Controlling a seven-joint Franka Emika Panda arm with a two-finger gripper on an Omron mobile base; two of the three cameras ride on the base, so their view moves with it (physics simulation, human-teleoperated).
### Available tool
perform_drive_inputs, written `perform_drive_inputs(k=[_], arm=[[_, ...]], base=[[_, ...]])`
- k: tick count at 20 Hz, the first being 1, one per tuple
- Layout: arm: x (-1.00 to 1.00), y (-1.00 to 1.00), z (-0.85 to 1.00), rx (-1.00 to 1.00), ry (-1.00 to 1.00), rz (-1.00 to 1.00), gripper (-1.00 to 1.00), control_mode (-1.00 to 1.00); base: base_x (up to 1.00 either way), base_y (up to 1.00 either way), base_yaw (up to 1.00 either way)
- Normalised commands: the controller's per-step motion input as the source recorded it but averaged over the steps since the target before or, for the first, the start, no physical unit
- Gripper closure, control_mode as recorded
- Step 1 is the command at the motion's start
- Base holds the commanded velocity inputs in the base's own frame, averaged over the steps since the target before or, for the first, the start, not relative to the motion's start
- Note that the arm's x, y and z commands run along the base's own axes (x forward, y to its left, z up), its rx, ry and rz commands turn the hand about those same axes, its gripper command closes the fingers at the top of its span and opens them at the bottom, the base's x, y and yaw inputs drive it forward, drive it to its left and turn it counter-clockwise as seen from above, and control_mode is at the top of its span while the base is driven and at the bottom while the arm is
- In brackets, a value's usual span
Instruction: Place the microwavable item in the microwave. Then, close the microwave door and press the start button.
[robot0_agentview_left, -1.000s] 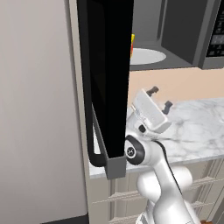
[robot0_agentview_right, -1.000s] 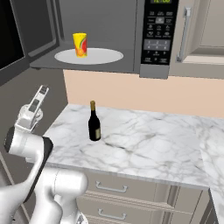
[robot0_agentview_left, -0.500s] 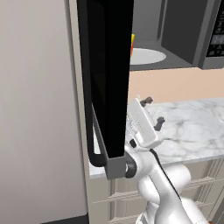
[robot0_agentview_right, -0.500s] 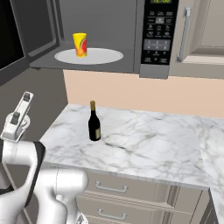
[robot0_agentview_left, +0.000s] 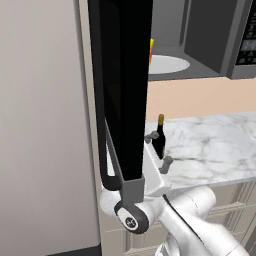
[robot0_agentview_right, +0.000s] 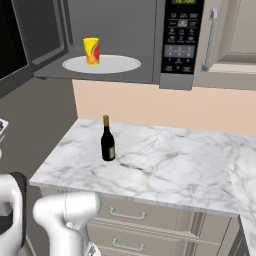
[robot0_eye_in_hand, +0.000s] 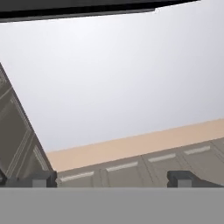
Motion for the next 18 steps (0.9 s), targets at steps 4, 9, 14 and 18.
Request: perform_drive_inputs(k=[4, 9, 14, 18], arm=[[-0.33, 0.57, -0.56, 0.00, 0.21, 0.01, -1.00, -1.00], [-0.11, 0.63, -0.73, 0.02, 0.17, 0.10, -1.00, -1.00], [0.16, 0.77, -0.31, 0.01, 0.19, 0.02, -1.00, -1.00], [0.46, 1.00, -0.16, -0.03, 0.21, -0.03, -1.00, -1.00]], base=[[0.00, 0.00, 0.00], [0.00, 0.00, 0.00], [0.00, 0.00, 0.00], [0.00, 0.00, 0.00]])
